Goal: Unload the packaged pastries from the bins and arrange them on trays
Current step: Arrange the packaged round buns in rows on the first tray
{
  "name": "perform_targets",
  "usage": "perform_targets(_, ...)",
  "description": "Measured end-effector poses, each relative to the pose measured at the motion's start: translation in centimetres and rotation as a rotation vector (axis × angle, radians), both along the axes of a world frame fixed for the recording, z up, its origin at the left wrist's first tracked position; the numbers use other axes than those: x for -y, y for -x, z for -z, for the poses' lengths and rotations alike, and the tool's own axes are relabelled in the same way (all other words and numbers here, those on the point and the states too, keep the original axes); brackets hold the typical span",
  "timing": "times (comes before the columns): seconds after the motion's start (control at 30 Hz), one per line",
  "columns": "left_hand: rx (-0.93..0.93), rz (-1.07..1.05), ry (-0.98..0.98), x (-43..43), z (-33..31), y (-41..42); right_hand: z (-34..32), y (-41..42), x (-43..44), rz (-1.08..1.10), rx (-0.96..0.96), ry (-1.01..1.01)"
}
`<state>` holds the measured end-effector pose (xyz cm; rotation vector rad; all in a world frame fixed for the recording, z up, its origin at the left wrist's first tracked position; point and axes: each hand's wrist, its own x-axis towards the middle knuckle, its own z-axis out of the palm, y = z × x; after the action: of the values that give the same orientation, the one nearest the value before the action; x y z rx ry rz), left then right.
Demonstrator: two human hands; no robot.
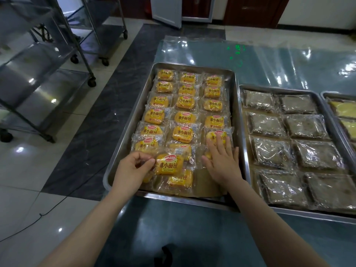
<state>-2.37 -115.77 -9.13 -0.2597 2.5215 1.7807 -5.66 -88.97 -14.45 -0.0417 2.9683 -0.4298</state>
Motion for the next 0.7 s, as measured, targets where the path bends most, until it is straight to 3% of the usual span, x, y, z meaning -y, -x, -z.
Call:
perform_targets(0.07,0.032,0.029,-0.027,-0.9,0.1,0.2,-1.3,-0.8,0.4,0.042,-0.090,0.195)
perform_targets(0.17,0.075,0.090,-0.092,-3.2,0.2,0.2,-4.2,-2.6,1.4,0.084,-0.018,0.817)
perform_targets(0.23,0.092,0.150,-0.172,-4.9,0.1,0.0,-5.1,-3.9,1.7,0.116,0.019,0.953)
perform_targets(0.37,0.093,0.267,-0.198,-7.0,0.3,-0.8,-4.8,-6.2,-0.3,0.271,-0.177,0.718)
perform_targets(0.47,0.082,0.266,-0.114,-6.6,0.5,-0.8,-3.9,-7.2,-1.9,0.299,0.003,0.521)
perform_targets(0.53,0.088,0.265,-0.064,-6.1,0.6,-0.6,-3.2,-7.7,-1.9,0.262,-0.011,0.304)
perform_targets(0.6,0.071,0.274,-0.029,-5.8,0.8,-0.5,-2.9,-8.0,-1.3,0.151,-0.160,0.079)
perform_targets(0.7,0.042,0.330,0.017,-5.6,1.0,-0.2,-2.5,-7.0,-0.6,-0.014,-0.200,0.012)
